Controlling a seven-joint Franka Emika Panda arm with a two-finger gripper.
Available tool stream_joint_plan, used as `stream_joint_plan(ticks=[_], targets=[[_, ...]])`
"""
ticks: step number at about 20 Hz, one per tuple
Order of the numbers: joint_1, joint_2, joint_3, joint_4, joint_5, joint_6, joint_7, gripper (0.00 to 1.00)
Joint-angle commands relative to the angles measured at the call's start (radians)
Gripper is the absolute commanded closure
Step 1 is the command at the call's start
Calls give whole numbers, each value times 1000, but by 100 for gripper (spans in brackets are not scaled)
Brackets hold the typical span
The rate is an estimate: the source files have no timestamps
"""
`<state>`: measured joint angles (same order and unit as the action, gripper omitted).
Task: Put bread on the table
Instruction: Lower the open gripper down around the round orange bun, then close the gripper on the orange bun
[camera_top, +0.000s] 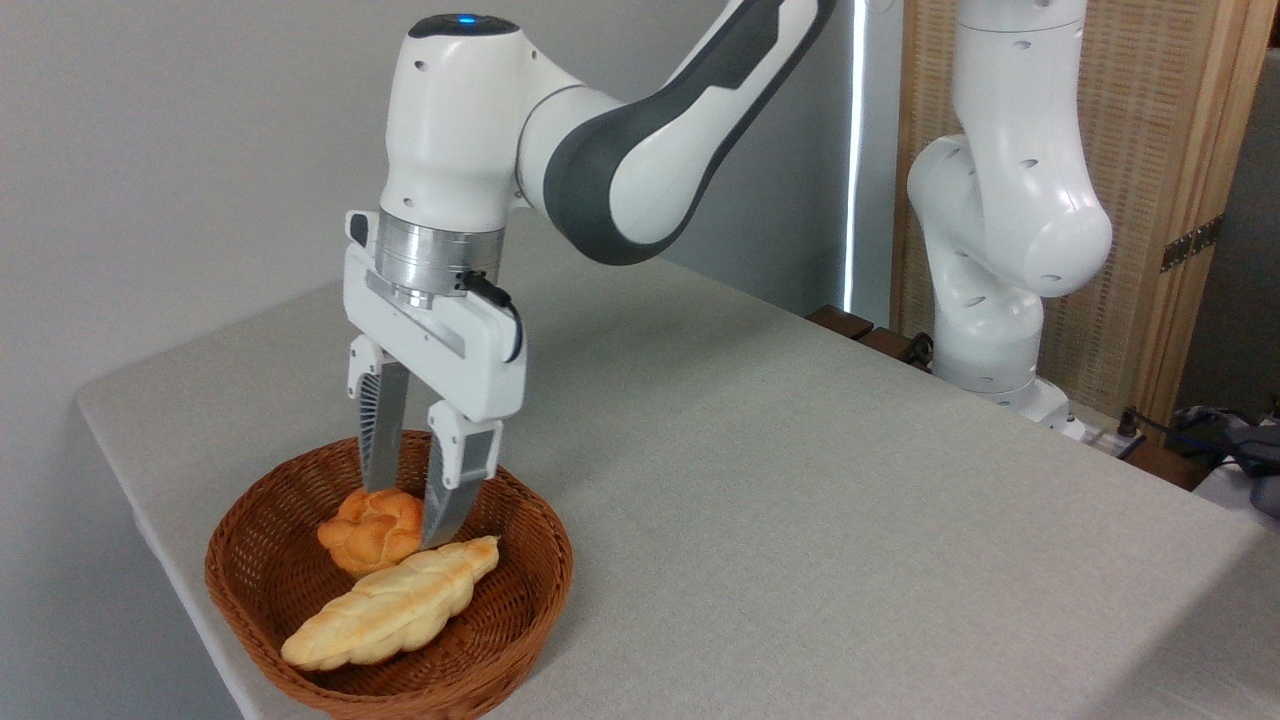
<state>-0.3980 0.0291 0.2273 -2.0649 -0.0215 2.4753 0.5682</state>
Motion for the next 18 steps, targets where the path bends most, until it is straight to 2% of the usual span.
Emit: stream_joint_plan(ticks=[1,6,18], targets=[[-13,28,-35,6,-18,50,-1,0],[-13,40,-78,8,-20,93,-10,0],[-12,100,-77,8,-6,128,-1,0]])
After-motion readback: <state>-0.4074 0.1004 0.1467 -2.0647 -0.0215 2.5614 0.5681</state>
